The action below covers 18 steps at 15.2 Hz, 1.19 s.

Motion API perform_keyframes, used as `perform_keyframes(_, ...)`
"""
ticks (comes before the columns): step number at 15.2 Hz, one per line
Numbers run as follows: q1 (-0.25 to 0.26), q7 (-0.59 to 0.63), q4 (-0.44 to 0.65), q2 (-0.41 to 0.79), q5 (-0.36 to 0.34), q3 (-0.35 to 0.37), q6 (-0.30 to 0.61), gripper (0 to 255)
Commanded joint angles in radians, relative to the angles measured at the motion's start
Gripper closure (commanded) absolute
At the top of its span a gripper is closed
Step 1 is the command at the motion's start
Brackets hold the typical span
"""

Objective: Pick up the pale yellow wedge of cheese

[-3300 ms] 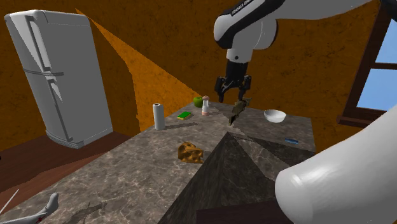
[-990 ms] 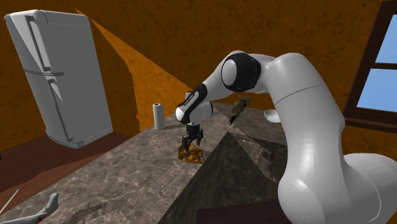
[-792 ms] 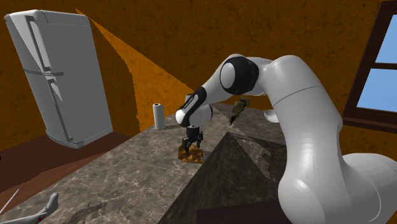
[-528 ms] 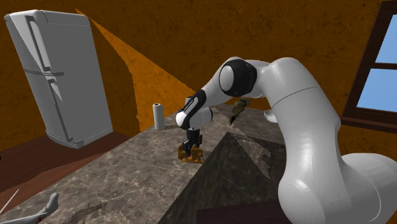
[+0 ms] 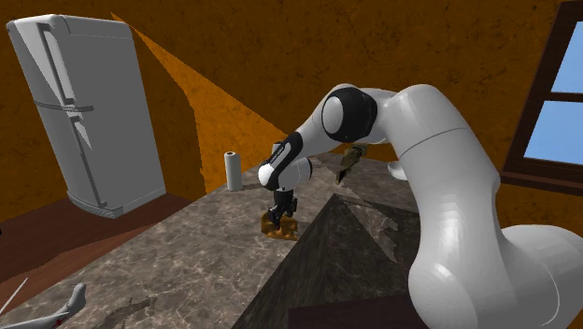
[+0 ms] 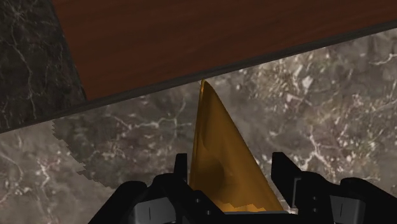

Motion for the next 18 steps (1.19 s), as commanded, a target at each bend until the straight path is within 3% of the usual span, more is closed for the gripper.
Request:
perform_keyframes(1, 0.001, 0.001, 0.002, 0.002, 0.0, 0.0, 0.001, 255)
perform_keyframes(18, -0.014, -0.006, -0.033, -0.149, 0.02, 0.02, -0.115, 255)
